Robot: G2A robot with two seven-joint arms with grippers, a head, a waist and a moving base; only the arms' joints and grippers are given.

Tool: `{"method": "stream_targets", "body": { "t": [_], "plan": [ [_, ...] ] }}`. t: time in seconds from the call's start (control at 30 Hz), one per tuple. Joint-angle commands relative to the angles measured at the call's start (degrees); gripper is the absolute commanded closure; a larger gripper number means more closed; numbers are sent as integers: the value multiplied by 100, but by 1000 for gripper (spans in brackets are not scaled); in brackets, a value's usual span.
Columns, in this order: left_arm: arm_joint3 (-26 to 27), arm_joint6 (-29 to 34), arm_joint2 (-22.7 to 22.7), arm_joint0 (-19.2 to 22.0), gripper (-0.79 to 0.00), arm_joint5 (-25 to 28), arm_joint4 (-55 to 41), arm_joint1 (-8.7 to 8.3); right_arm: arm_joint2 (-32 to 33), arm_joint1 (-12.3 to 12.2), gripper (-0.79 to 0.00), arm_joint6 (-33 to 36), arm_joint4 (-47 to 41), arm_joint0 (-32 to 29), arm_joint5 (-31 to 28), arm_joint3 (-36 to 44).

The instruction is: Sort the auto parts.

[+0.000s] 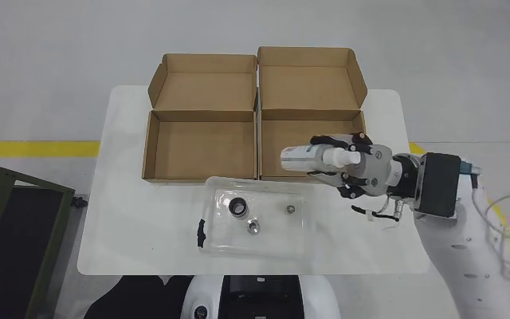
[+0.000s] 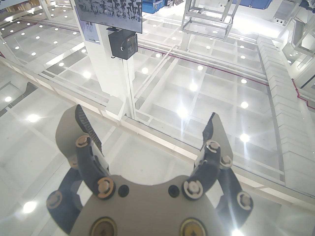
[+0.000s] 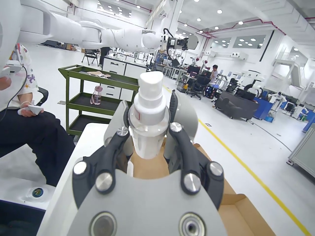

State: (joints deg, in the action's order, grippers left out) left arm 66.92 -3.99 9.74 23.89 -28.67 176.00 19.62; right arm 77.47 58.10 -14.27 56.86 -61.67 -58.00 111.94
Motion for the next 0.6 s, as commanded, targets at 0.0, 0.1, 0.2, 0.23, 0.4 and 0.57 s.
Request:
{"method": "stream_targets", "body": {
  "t": [0.0, 0.1, 0.2, 0.23, 0.4, 0.57],
  "plan": [
    [0, 0, 0, 0, -785, 0, 0, 0, 48, -4, 0, -56, 51, -31, 0, 42],
    [0, 0, 0, 0, -785, 0, 0, 0, 54, -4, 0, -98, 133, -60, 0, 49],
    [0, 0, 0, 0, -785, 0, 0, 0, -47, 5, 0, -85, 213, -55, 0, -18],
    [0, 0, 0, 0, -785, 0, 0, 0, -93, 9, 0, -72, 235, -45, 0, -46],
    [0, 0, 0, 0, -785, 0, 0, 0, -299, 22, 0, 11, 367, 12, 0, -191],
    [0, 0, 0, 0, -785, 0, 0, 0, -448, 33, 0, 81, 485, 54, 0, -342]
  ]
}}
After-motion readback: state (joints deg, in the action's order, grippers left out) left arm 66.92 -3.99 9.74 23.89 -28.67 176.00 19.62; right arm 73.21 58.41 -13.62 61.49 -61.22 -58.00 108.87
